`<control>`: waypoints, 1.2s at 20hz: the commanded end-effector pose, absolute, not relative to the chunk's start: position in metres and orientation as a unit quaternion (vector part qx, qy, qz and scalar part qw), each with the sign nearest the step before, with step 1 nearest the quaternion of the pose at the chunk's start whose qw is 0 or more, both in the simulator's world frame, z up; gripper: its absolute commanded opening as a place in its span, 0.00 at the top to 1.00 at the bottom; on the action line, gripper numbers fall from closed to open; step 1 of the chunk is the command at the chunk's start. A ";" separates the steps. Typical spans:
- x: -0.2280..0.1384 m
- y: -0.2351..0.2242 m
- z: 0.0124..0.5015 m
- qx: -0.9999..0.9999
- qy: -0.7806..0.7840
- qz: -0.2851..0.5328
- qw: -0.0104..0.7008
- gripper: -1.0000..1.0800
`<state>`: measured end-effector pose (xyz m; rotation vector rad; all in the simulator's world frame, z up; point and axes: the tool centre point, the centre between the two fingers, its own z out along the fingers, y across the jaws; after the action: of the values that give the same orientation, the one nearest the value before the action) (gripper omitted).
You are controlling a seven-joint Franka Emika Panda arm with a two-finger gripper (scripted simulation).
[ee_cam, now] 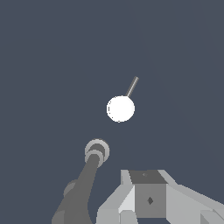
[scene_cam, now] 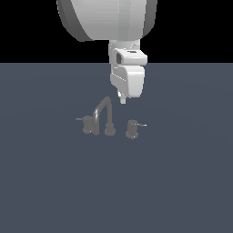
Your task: Turn on the faucet by rotating a designated handle.
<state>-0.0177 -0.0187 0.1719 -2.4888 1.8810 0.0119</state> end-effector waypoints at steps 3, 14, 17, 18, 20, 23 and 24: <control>0.001 -0.039 0.141 -0.757 0.654 0.002 0.007 1.00; 0.029 -0.086 0.081 -0.666 0.746 0.000 0.001 1.00; 0.032 -0.094 0.072 -0.650 0.760 -0.001 0.000 1.00; 0.033 -0.096 0.069 -0.646 0.764 -0.001 0.000 1.00; 0.034 -0.100 0.066 -0.639 0.769 -0.001 0.000 1.00; 0.035 -0.102 0.064 -0.635 0.772 0.000 0.000 1.00; 0.035 -0.102 0.064 -0.635 0.772 0.000 0.000 1.00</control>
<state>0.0489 -0.0874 0.0859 -2.0070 2.3779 -0.0368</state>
